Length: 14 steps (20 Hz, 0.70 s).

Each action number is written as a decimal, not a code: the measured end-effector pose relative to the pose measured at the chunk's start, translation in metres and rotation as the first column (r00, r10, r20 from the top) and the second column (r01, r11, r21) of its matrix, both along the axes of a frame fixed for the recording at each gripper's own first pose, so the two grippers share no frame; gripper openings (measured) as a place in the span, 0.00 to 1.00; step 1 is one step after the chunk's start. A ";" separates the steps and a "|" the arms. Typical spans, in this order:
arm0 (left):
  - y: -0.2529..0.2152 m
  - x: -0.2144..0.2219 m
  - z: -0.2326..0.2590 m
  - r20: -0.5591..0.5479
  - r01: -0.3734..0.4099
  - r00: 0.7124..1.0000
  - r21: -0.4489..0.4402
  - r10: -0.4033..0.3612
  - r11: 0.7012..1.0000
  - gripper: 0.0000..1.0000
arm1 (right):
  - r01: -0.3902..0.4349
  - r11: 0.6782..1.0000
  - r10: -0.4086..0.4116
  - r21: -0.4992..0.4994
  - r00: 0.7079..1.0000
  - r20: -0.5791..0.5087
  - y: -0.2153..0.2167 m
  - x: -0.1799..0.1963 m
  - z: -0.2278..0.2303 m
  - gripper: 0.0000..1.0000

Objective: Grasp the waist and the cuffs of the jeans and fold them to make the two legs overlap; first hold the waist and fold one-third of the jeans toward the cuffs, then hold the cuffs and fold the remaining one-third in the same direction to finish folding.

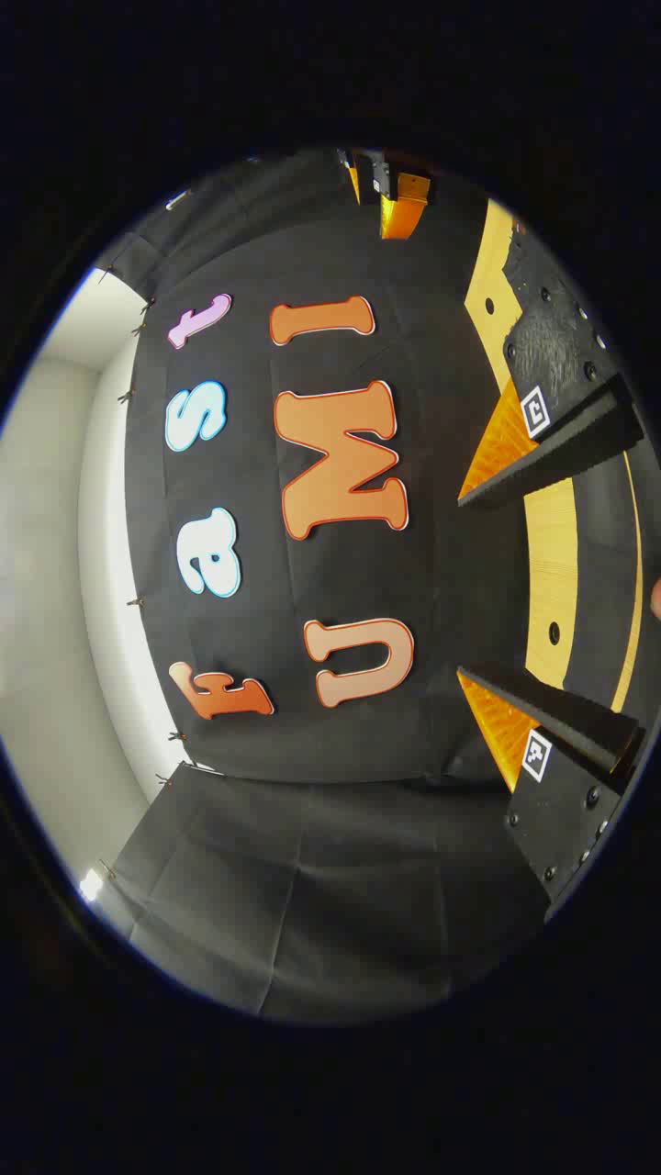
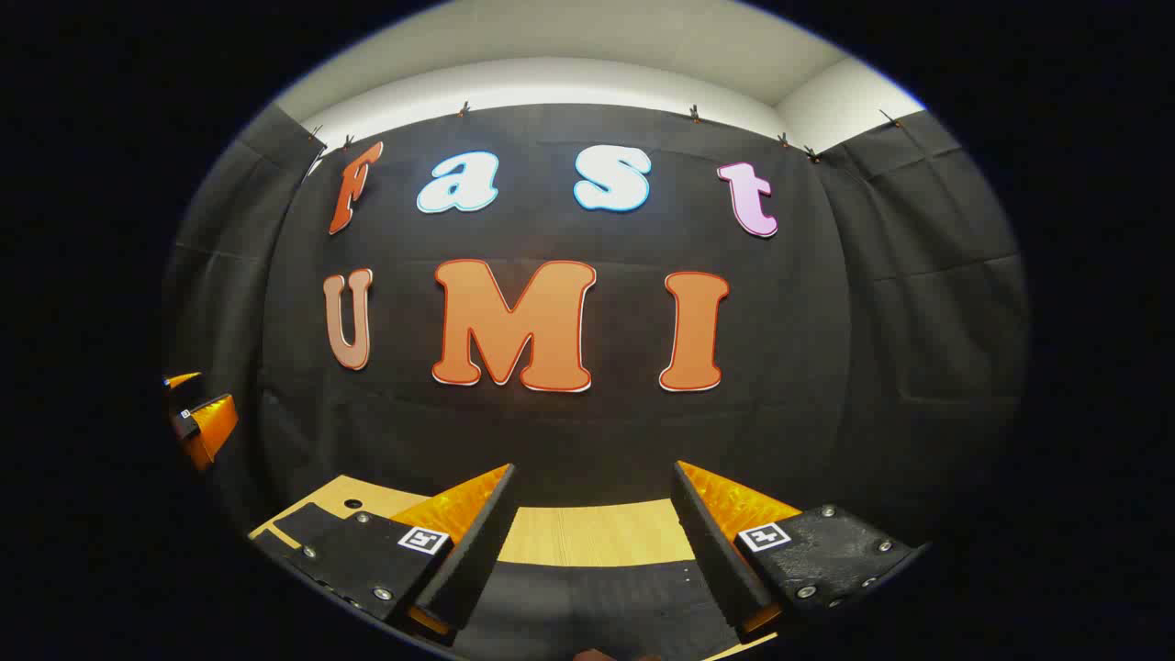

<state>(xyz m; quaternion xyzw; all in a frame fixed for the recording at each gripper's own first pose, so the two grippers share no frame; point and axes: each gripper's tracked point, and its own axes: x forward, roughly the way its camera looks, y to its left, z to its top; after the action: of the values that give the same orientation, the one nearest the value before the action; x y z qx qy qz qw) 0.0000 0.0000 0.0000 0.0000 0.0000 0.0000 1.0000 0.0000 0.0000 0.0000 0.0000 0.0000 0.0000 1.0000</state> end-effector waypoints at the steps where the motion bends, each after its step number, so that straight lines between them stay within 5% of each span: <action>1: 0.003 0.005 0.002 0.005 -0.012 1.000 -0.004 0.012 1.000 1.00 | -0.004 1.000 0.004 0.005 1.000 -0.008 0.000 0.003 -0.001 0.99; 7: 0.006 0.028 0.026 0.057 -0.033 0.998 -0.033 0.035 0.999 0.99 | -0.006 0.999 0.004 0.033 0.999 0.045 -0.001 0.014 0.024 1.00; 14: 0.017 0.025 0.006 0.006 -0.057 0.998 -0.062 0.057 0.996 0.99 | -0.011 1.000 0.011 -0.018 1.000 0.002 -0.004 0.006 -0.003 0.99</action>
<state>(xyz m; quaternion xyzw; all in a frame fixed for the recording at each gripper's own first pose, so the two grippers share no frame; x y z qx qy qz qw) 0.0253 0.0172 0.0059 -0.0308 -0.0040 0.0285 0.9991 0.0059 -0.0037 -0.0028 -0.0090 -0.0012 0.0056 0.9999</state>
